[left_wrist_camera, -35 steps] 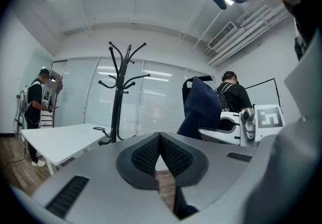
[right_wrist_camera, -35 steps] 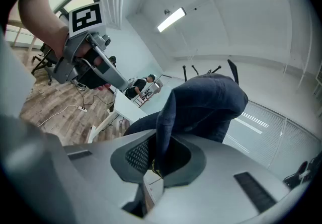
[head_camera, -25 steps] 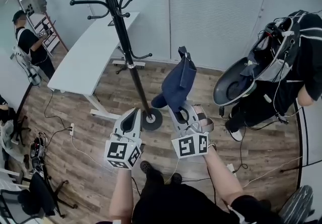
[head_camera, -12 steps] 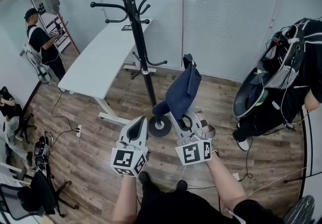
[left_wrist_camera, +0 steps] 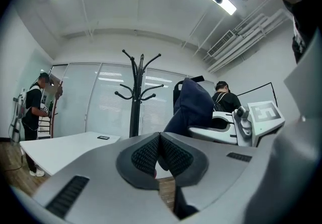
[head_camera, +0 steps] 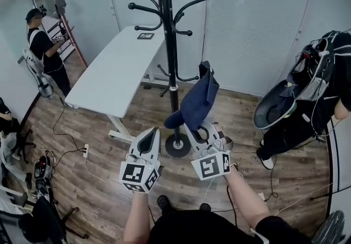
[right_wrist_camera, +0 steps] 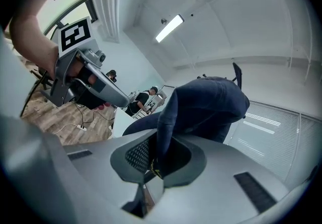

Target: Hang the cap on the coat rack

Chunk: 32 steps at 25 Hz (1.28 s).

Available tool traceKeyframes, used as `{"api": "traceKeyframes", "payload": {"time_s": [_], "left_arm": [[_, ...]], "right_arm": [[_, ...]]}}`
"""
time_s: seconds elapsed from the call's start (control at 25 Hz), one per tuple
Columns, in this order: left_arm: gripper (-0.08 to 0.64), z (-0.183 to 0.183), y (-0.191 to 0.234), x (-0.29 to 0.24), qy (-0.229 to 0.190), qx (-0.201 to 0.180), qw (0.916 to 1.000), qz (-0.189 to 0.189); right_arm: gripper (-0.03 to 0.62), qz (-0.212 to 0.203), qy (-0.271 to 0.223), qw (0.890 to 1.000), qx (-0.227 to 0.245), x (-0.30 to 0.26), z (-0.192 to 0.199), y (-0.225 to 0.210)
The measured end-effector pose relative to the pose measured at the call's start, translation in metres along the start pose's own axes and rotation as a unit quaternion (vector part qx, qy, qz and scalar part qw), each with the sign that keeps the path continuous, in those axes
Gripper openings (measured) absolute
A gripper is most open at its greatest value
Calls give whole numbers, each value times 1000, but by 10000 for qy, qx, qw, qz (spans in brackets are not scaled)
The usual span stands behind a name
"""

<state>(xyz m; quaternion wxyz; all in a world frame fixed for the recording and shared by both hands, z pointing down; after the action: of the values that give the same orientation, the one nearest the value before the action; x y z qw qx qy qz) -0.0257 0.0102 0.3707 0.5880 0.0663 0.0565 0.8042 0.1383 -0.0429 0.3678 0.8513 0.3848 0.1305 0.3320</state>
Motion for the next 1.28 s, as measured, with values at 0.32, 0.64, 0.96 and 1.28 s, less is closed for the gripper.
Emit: {"api": "traceKeyframes", "payload": {"time_s": [0.32,0.64,0.96,1.28], "left_arm": [[15,-12,75,7,-13,98,9996,253],[15,-15,124,21,-6,87,9992,398],[15,-9,149,32,88,176,9997,156],[15,-12,179,7,214,113,9997,-43]], "right_arm": [[49,90,76,9999,-56,-63,-30,20],[49,153,180,9997,-62,-105,-49,42],[49,-149,93,9998,-126,-140,-50,51],[49,-273,-125,9992,-270,-194,-45,42]]}}
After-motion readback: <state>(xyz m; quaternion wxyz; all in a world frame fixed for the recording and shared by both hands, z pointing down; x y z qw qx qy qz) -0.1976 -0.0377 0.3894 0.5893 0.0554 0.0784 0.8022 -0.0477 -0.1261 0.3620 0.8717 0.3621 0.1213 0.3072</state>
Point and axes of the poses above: the fingertips, and each gripper's own axes: x backward along the fingers, y to its left, z out of its underside, the point moved 8 cm from there along x, backward along the fingers, and after that the axes turned 8 degrees about x, right-handed, at the moved point
